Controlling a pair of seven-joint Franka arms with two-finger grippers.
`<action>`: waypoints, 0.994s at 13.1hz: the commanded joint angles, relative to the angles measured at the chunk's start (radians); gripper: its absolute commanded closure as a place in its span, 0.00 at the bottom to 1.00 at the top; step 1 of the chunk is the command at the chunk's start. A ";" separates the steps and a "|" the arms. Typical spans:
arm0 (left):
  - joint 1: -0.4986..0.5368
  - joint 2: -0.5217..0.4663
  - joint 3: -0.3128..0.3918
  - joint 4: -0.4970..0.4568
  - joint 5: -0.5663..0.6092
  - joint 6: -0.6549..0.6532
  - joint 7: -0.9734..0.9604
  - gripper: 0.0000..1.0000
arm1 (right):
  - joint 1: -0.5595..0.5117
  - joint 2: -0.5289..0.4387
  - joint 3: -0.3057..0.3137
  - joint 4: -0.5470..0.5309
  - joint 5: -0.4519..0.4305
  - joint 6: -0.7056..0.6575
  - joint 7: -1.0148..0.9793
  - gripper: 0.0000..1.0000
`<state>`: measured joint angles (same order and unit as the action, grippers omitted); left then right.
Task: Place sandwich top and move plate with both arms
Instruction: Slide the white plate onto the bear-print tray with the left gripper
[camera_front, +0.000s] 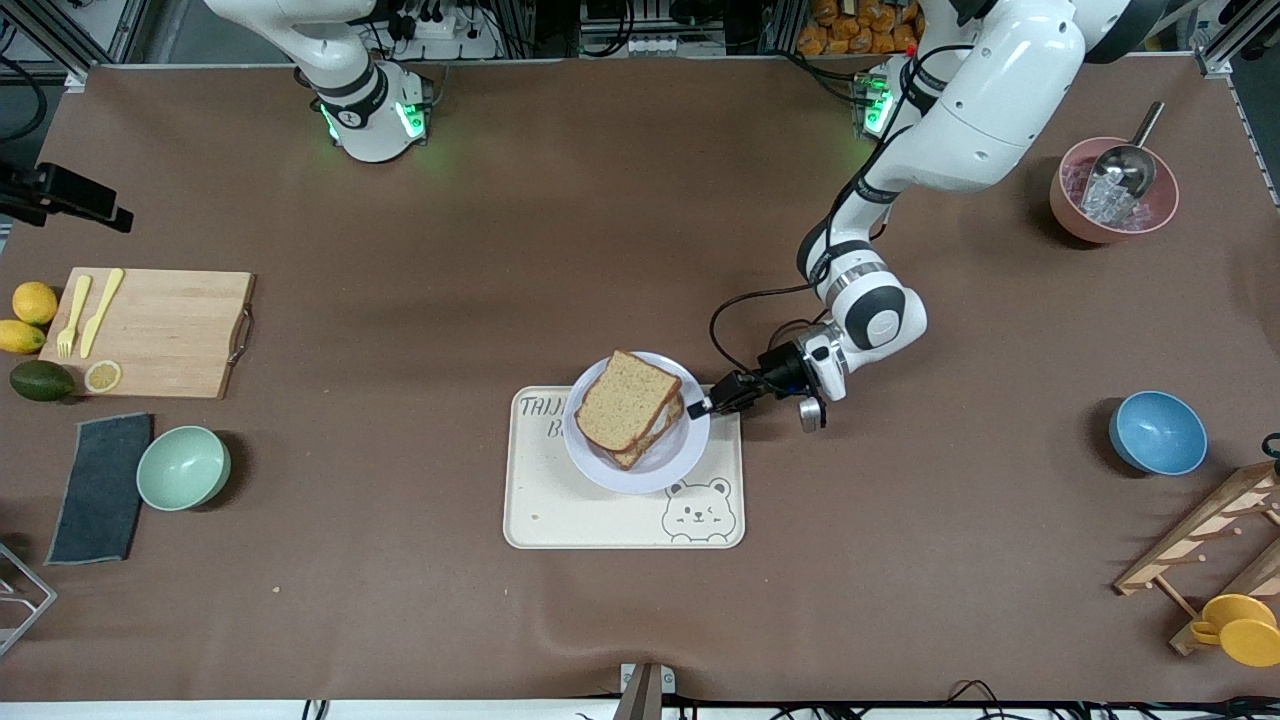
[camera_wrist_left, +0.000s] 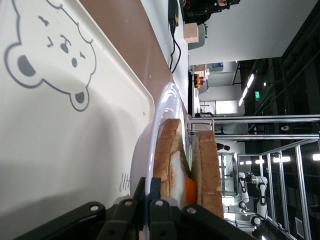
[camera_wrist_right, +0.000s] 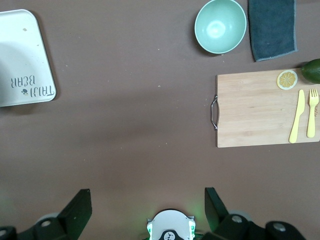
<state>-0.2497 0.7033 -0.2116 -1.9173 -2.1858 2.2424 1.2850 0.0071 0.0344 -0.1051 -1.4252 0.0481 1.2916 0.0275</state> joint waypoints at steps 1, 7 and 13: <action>0.029 0.071 -0.014 0.086 -0.022 -0.009 0.031 1.00 | -0.041 0.001 0.001 -0.015 0.015 0.044 0.002 0.00; 0.036 0.180 -0.012 0.170 -0.023 -0.009 0.094 1.00 | -0.107 -0.004 0.001 -0.017 0.015 0.055 -0.001 0.00; 0.036 0.196 -0.009 0.181 -0.020 -0.009 0.082 0.82 | -0.108 -0.014 0.002 -0.018 0.025 0.017 0.000 0.00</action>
<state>-0.2165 0.8682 -0.2117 -1.7607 -2.1858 2.2383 1.3472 -0.0938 0.0331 -0.1108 -1.4353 0.0569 1.3111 0.0272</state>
